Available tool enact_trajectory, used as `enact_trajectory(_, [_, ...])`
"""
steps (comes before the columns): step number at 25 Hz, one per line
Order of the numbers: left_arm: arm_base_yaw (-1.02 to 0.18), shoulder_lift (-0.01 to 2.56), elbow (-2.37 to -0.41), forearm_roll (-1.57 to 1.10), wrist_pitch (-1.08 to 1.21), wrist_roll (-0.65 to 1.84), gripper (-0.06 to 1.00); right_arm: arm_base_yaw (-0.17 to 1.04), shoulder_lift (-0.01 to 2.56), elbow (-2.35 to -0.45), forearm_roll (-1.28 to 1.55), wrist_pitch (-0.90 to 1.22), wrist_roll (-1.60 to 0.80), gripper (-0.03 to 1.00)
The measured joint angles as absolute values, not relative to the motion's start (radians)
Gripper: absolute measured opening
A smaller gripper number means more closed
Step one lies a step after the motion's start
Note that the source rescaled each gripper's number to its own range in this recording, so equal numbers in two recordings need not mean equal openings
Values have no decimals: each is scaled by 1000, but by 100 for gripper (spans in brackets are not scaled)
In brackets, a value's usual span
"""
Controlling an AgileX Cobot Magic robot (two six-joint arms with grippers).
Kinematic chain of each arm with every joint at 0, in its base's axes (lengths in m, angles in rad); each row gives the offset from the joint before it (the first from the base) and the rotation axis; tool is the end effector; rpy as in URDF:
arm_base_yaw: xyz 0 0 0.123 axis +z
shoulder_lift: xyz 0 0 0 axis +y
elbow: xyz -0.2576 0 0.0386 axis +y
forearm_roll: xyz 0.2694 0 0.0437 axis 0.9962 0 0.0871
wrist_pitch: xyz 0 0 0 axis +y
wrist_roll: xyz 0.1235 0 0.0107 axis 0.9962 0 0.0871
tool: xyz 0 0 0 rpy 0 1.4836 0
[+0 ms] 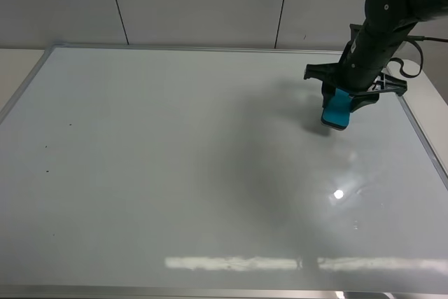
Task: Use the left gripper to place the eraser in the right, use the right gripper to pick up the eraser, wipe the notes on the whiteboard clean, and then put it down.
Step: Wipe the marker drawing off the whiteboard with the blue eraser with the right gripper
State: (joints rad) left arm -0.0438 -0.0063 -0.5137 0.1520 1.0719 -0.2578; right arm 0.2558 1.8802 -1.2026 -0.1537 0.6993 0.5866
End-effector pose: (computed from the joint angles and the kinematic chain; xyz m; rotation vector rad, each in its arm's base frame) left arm 0.0650 0.0137 0.2772 -0.2261 2.0136 -0.0089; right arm 0.3778 0.0862 0.1034 0.3216 2.8205 0.0142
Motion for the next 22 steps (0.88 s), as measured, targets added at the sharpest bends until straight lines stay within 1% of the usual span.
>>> enact_trajectory(1, [-44, -6, -514, 152, 1072, -258, 100, 231, 1896, -1203, -164, 680, 585, 0])
enact_trajectory(11, [-44, -6, -514, 152, 1072, -258, 100, 136, 1980, -1203, -165, 598, 588, 0])
enact_trajectory(22, [-44, -6, -514, 152, 1072, -258, 100, 131, 2009, -1206, -138, 578, 607, 0])
